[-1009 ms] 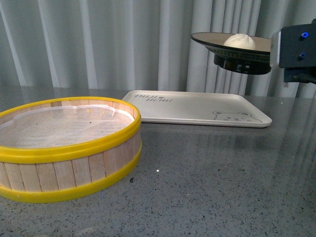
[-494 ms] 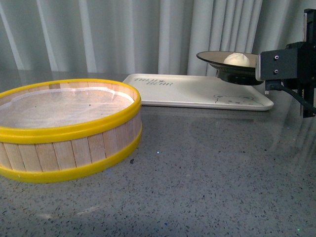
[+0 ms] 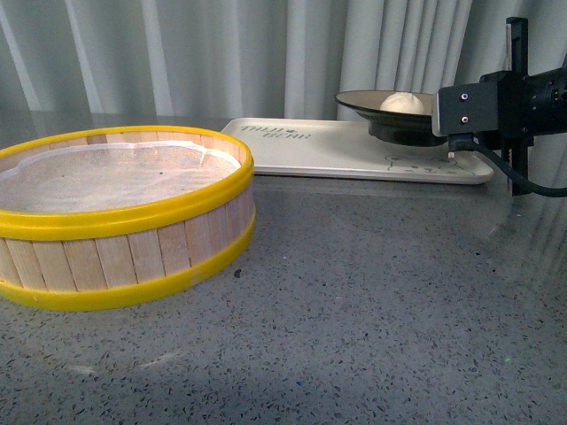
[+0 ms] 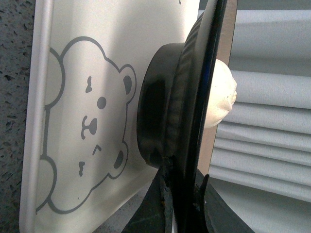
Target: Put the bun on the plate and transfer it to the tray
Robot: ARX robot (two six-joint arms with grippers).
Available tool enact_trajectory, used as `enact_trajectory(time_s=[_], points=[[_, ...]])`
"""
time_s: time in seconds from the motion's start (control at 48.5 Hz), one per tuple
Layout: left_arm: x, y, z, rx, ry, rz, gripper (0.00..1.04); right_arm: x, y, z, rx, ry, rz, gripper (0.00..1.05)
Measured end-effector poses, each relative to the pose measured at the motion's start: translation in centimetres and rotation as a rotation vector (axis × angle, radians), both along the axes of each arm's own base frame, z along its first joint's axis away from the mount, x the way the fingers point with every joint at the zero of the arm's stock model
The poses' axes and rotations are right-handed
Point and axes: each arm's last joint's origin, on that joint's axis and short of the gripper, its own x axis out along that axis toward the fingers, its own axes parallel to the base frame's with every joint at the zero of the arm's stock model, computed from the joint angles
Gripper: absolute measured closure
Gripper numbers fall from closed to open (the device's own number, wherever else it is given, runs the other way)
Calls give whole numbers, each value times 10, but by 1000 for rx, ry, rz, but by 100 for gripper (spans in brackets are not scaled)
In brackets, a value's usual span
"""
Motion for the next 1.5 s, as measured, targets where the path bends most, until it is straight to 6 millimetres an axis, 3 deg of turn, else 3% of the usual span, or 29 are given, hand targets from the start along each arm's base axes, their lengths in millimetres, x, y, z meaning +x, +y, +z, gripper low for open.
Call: enact_trajectory(time_s=[0.742, 1.03, 1.174, 1.298, 1.401, 1.504], points=[[0, 0, 0, 0, 0, 0, 7, 8, 16, -12, -33, 49, 25, 102], [0, 0, 0, 0, 0, 0, 7, -3, 21, -13, -5, 69, 36, 61], [0, 0, 0, 0, 0, 0, 7, -28, 25, 3, 49, 65, 60, 34], [0, 0, 0, 0, 0, 0, 7, -73, 29, 35, 165, 9, 103, 8], [0, 0, 0, 0, 0, 0, 7, -118, 23, 65, 330, -120, 70, 9], [0, 0, 0, 0, 0, 0, 7, -163, 3, 81, 651, -200, -161, 9]])
